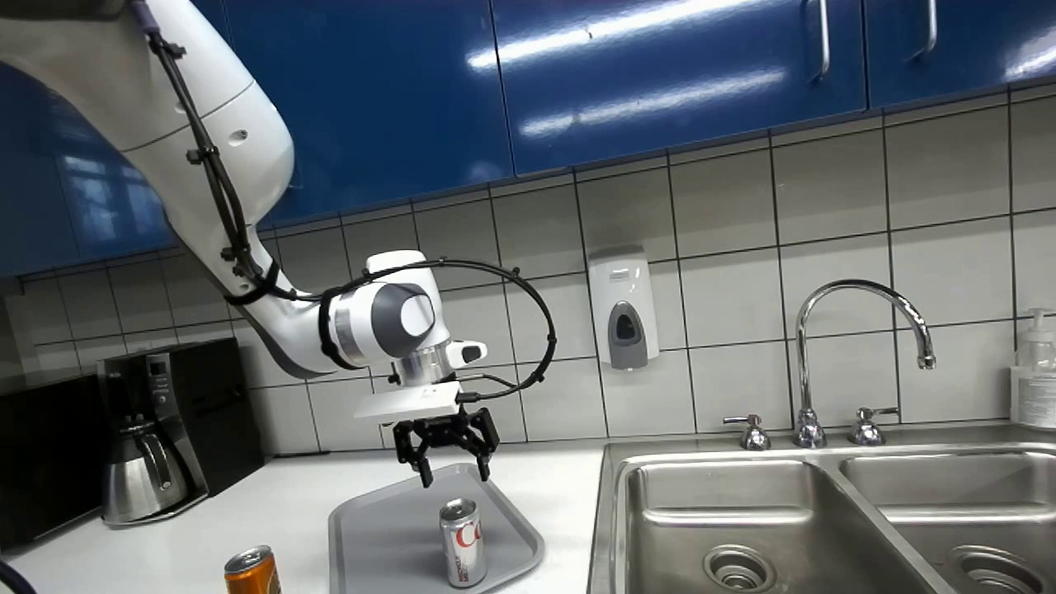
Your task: Put the cans onto the tray
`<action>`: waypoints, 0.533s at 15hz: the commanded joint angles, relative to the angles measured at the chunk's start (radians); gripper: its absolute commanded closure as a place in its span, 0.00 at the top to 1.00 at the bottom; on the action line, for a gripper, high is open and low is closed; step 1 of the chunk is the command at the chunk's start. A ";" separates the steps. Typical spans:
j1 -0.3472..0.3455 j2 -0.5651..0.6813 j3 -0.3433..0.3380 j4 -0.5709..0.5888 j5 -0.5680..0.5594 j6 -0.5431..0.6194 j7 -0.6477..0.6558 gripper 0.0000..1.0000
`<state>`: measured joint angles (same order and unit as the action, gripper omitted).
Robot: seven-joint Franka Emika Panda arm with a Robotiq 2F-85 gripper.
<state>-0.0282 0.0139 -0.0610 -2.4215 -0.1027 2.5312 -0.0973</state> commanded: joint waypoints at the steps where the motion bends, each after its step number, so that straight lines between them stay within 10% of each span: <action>1: 0.012 -0.006 0.022 -0.004 -0.040 0.028 0.047 1.00; 8: 0.101 0.033 0.098 0.075 -0.227 0.049 0.335 1.00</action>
<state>0.0507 0.0212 0.0072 -2.3935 -0.2518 2.5900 0.1133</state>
